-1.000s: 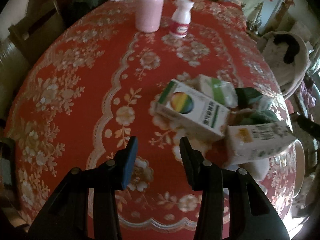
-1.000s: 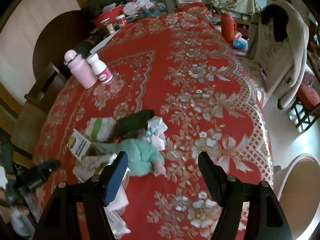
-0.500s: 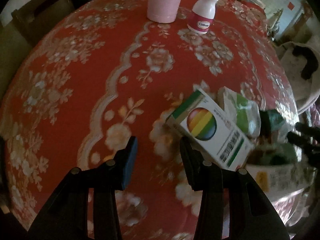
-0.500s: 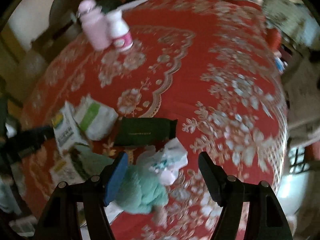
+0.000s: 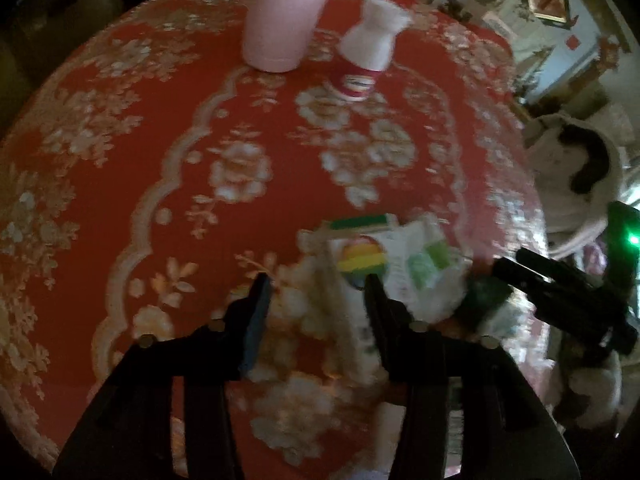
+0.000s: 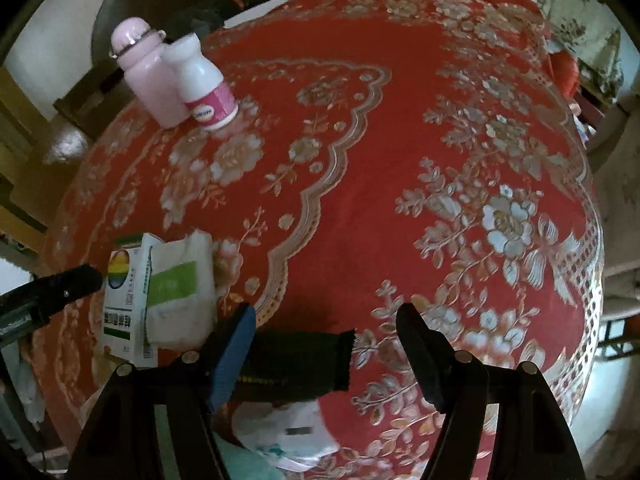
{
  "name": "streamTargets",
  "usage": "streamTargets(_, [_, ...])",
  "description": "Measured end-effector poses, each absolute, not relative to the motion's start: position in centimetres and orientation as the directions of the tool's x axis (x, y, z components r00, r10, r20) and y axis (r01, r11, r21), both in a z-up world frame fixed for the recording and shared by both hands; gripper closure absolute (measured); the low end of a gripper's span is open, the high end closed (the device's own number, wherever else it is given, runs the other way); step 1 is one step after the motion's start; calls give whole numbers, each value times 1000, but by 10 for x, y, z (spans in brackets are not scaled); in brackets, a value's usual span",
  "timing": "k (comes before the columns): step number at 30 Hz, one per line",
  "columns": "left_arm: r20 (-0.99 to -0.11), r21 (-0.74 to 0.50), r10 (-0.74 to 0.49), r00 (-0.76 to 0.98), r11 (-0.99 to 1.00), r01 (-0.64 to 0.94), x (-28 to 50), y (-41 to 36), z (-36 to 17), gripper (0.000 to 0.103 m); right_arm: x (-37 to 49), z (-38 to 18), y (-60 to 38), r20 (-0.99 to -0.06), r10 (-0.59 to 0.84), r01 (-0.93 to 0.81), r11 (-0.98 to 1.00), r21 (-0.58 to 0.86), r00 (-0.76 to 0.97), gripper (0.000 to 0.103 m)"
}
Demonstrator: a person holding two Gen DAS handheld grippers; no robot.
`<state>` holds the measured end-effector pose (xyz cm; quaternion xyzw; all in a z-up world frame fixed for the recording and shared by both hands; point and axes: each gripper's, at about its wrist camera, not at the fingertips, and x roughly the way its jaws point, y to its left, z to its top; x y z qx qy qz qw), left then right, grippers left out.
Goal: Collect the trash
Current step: 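Close the left tool on the rainbow-printed white box while the right tool grasps the white-green tissue pack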
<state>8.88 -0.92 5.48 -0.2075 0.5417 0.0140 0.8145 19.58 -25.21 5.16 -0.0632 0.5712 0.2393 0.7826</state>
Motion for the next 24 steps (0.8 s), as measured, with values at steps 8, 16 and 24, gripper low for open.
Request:
streamTargets(8, [-904, -272, -179, 387, 941, -200, 105, -49, 54, 45, 195, 58, -252, -888, 409, -413, 860, 299, 208, 29])
streamTargets(16, [-935, -156, -83, 345, 970, -189, 115, -67, 34, 45, 196, 58, -260, -872, 445, -380, 856, 349, 202, 29])
streamTargets(24, [-944, -128, -46, 328, 964, -234, 106, -37, 32, 45, 180, 56, -224, -870, 467, -462, 814, 353, 157, 29])
